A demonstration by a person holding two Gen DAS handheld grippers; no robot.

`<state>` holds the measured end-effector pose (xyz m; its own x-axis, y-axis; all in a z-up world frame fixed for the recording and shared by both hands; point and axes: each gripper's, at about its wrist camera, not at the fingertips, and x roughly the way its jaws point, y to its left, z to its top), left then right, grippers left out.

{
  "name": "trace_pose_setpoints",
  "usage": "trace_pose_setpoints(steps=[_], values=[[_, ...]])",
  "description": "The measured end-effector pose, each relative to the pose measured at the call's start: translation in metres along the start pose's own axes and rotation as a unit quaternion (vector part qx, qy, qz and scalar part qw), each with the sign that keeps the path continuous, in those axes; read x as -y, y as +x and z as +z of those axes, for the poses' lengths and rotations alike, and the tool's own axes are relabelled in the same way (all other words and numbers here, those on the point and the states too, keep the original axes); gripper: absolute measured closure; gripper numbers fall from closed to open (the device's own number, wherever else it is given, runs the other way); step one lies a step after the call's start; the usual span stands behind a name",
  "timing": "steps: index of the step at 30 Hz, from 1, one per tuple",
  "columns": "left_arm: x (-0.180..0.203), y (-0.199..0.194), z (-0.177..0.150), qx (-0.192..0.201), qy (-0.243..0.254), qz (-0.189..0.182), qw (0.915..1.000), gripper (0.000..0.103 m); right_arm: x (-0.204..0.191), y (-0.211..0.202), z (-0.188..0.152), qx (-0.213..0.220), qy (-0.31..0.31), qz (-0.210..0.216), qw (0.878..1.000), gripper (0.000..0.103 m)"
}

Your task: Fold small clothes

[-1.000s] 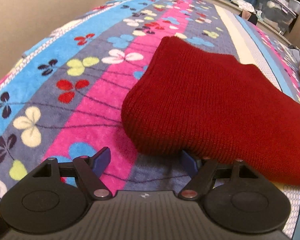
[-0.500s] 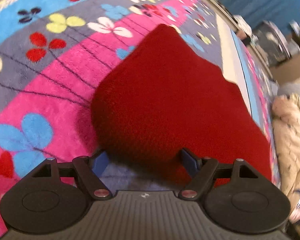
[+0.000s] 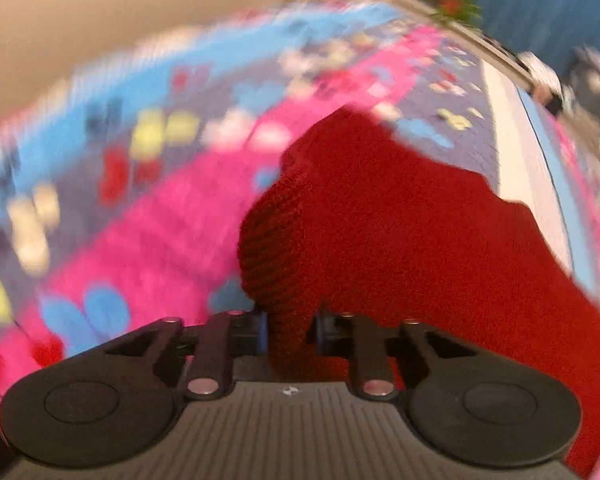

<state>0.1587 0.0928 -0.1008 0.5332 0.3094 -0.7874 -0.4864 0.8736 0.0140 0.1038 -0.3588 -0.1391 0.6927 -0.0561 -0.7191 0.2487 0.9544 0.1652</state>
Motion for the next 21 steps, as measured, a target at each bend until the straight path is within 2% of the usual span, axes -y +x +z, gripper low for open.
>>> trace_pose_setpoints(steps=[2,3,4,6,8,9,10,12,13,14,16,17,19,21], values=[[0.046,-0.036,-0.004,0.081,0.074,-0.008,0.9940,0.088,0.006,-0.002,0.002,0.009,0.005,-0.007,1.000,0.040],[0.074,-0.057,-0.009,0.123,0.118,-0.025,0.9850,0.088,0.010,-0.002,0.003,0.014,0.009,-0.011,1.000,0.040],[0.097,-0.071,-0.016,0.148,0.149,-0.043,0.9767,0.088,0.014,-0.003,0.004,0.019,0.013,-0.014,1.000,0.040],[0.149,-0.093,-0.040,0.168,0.226,-0.101,0.9543,0.088,0.020,-0.005,0.007,0.034,0.020,-0.024,0.999,0.040],[0.195,-0.099,-0.077,0.173,0.306,-0.141,0.9256,0.088,0.026,-0.007,0.008,0.046,0.024,-0.036,0.998,0.040],[0.213,-0.098,-0.097,0.177,0.345,-0.153,0.9090,0.088,0.029,-0.006,0.009,0.050,0.028,-0.043,0.997,0.040],[0.233,-0.094,-0.121,0.171,0.392,-0.168,0.8883,0.087,0.033,-0.006,0.010,0.052,0.033,-0.047,0.997,0.040],[0.259,-0.076,-0.157,0.114,0.457,-0.212,0.8565,0.072,0.040,-0.004,0.011,0.052,0.047,-0.050,0.996,0.040],[0.267,-0.064,-0.170,0.071,0.476,-0.232,0.8454,0.065,0.043,-0.003,0.011,0.051,0.054,-0.052,0.996,0.040],[0.271,-0.056,-0.179,0.049,0.493,-0.237,0.8353,0.053,0.045,-0.003,0.010,0.050,0.060,-0.053,0.996,0.040],[0.268,-0.064,-0.185,0.084,0.515,-0.231,0.8211,0.049,0.049,-0.002,0.010,0.047,0.071,-0.052,0.995,0.040],[0.263,-0.070,-0.179,0.087,0.512,-0.242,0.8195,0.045,0.050,-0.002,0.009,0.047,0.074,-0.050,0.995,0.040],[0.243,-0.084,-0.155,0.074,0.479,-0.284,0.8273,0.040,0.048,-0.003,0.008,0.049,0.075,-0.039,0.995,0.040],[0.220,-0.098,-0.133,0.078,0.454,-0.296,0.8367,0.029,0.044,-0.003,0.009,0.052,0.073,-0.024,0.996,0.039]])
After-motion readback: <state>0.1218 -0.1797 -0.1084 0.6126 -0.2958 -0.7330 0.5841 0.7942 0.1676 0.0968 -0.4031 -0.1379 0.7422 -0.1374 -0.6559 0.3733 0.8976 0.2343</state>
